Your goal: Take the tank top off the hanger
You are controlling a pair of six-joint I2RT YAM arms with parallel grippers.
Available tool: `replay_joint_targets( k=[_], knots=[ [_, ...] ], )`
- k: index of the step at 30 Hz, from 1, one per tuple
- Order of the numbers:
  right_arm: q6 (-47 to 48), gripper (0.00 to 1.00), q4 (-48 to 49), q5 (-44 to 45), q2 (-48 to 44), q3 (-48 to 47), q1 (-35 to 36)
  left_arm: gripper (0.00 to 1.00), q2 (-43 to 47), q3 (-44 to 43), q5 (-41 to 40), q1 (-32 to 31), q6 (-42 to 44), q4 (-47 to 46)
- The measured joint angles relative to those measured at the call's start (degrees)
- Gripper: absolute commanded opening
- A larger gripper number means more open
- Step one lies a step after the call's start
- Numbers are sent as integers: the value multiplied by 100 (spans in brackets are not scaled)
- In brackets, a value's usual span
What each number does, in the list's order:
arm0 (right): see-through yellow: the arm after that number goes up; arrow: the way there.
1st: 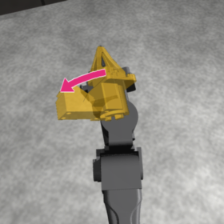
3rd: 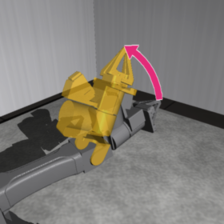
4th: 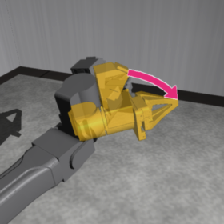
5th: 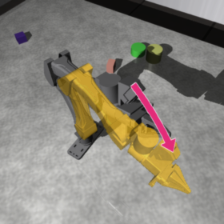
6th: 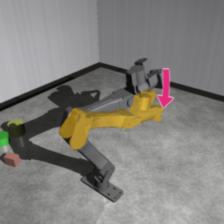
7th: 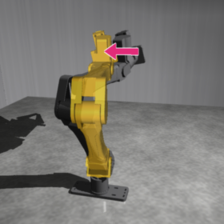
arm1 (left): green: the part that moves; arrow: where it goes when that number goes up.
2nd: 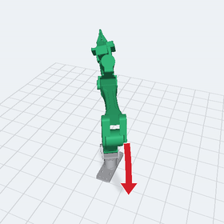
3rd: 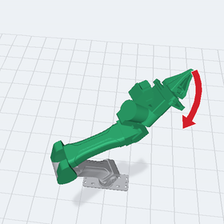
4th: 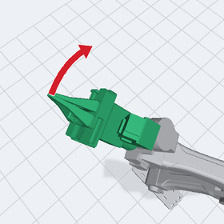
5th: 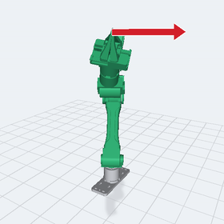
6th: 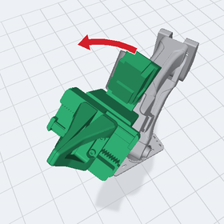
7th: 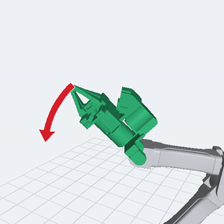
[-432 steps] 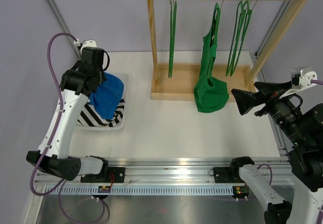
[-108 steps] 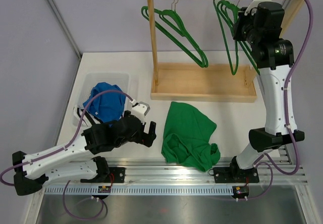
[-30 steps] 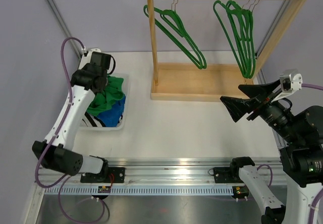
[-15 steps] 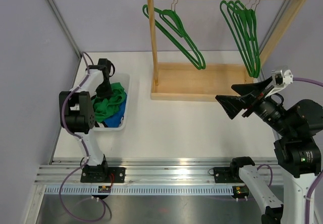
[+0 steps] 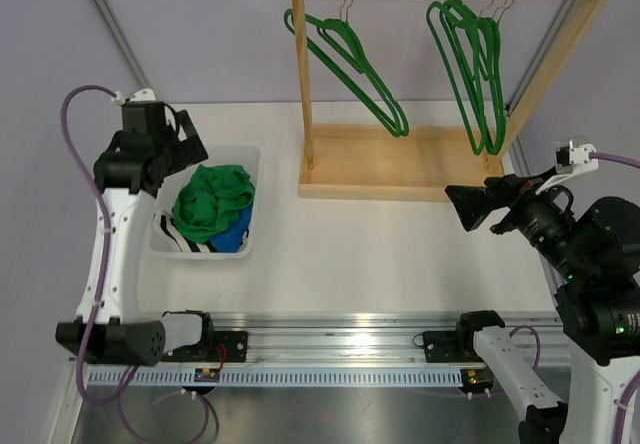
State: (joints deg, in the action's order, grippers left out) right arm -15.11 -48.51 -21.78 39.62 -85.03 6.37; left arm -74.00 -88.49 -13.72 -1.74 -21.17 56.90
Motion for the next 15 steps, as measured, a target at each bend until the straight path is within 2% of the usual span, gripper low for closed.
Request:
replay_joint_targets(
  k=[3, 8, 15],
  knots=[
    [114, 99, -485, 619, 109, -81, 0, 99, 966, 245, -48, -131, 79, -98],
    [374, 100, -1154, 1657, 212, -70, 11, 99, 2310, 518, -579, -748, 210, 179],
    [769, 99, -1475, 2553, -199, 251, 407, 99, 3748, 1292, -629, -785, 494, 483]
  ],
)
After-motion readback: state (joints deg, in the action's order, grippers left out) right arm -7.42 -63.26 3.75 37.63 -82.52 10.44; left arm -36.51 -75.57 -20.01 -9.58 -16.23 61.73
